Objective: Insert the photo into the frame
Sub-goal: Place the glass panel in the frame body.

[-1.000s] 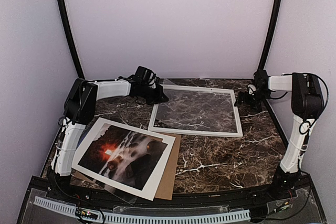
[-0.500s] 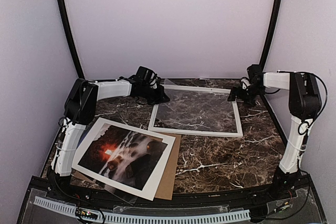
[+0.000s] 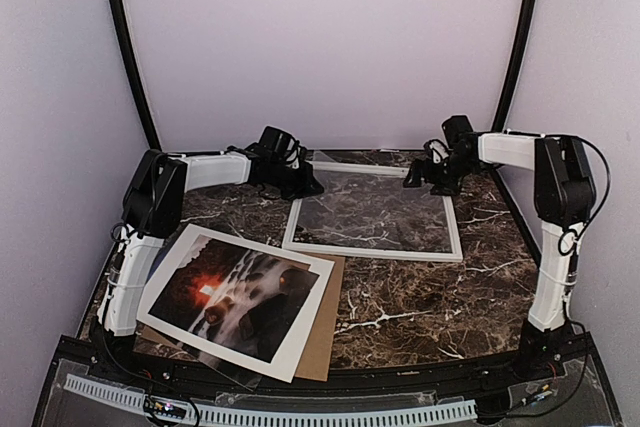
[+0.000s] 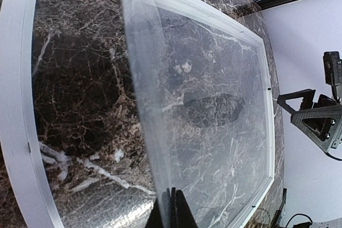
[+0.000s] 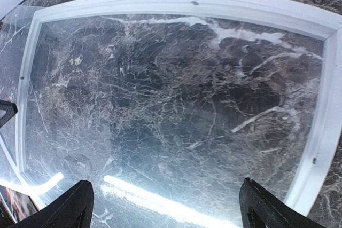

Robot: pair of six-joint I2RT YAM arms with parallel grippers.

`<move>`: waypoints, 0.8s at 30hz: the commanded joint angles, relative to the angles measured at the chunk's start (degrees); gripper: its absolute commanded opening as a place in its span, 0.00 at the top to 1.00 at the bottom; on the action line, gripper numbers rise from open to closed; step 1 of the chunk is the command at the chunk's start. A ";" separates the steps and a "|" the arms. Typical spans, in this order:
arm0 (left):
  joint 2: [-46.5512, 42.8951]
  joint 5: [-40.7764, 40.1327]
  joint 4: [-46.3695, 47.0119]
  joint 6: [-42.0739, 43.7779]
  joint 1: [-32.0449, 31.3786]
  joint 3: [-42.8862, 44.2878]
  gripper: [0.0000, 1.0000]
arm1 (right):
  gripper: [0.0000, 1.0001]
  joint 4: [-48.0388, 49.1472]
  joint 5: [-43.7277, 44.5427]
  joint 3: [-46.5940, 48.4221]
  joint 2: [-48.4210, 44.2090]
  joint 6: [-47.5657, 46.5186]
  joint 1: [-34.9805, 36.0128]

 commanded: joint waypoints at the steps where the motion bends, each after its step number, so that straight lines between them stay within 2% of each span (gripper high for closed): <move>1: 0.20 1.69 0.15 0.17 -0.85 0.01 1.00 | 0.04 0.14 -2.47 1.73 2.39 0.75 1.29; 14: 0.31 1.32 -0.28 0.43 -0.98 -0.32 1.00 | 0.05 0.52 -3.38 0.47 5.48 0.90 1.89; 18: 0.31 1.31 -0.48 0.56 -0.98 -0.30 0.97 | 0.05 0.10 -3.05 0.36 5.86 0.63 1.89; 24: 0.31 1.30 -0.95 0.82 -0.98 -0.19 0.87 | 0.05 -0.63 -2.33 0.44 5.90 0.19 1.89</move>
